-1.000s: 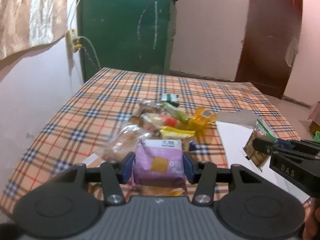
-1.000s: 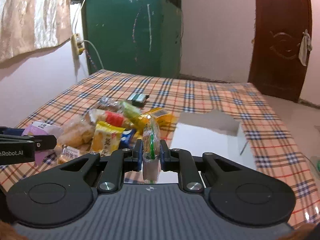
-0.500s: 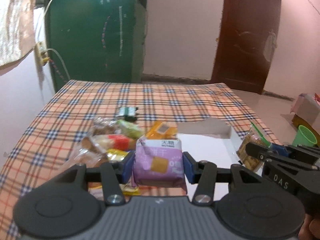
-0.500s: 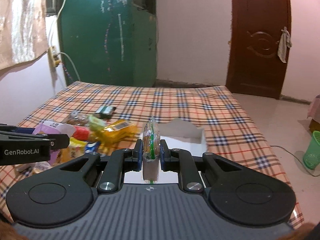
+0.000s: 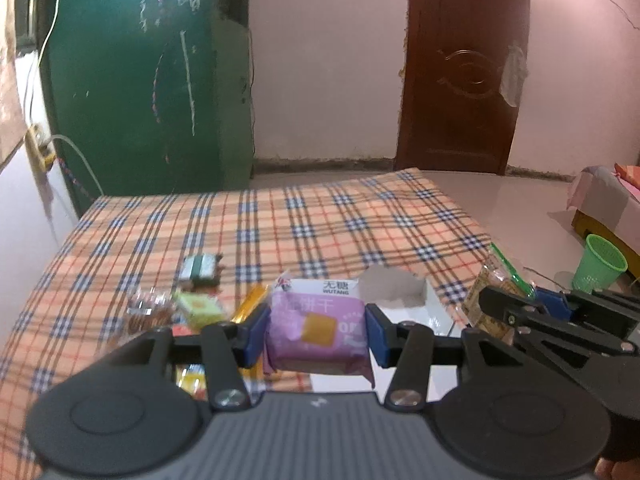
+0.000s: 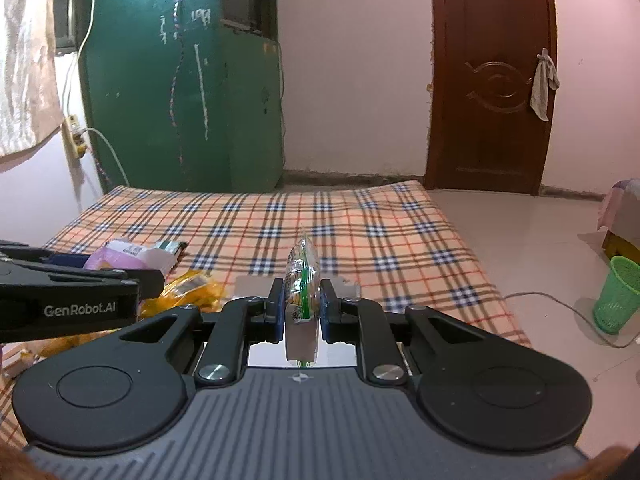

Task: Organize snacks
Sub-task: 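Carry both held snacks over the open white box, then lower both snacks into the white box and open both grippers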

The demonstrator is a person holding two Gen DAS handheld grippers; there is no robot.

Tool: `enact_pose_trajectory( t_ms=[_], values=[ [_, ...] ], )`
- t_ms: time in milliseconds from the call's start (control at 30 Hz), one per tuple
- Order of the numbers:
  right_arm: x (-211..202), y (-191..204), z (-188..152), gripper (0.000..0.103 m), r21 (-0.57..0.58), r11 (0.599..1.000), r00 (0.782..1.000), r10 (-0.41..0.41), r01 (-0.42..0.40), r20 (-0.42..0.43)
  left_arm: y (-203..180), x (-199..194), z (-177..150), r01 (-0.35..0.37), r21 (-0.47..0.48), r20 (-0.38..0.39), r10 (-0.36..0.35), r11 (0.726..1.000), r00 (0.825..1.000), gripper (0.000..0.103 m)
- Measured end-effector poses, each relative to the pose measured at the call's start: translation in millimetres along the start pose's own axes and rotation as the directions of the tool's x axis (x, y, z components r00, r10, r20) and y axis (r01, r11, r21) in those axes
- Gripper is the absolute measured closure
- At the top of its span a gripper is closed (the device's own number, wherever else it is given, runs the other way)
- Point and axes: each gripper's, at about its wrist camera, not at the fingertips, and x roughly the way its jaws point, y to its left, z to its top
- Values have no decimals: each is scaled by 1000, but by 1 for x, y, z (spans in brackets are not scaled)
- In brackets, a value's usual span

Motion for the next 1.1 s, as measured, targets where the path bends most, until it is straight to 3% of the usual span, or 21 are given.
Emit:
enact_pose_trajectory(
  t_ms=[167,467,1100],
  values=[
    [10,-15,10,85,10,1000,1000,-6,6,4,-8,11,10,4,6,22,-4,1000,1000,53],
    [57,-34,8,85,57,998,998,32,-29,-57,-11,52,5,-3,10,-15,3,1000,1000,53],
    [137,-29,-2,85,38,999,989,1,4,-149,-24,135,-2,48,5,-101,-47,999,994,53]
  ],
)
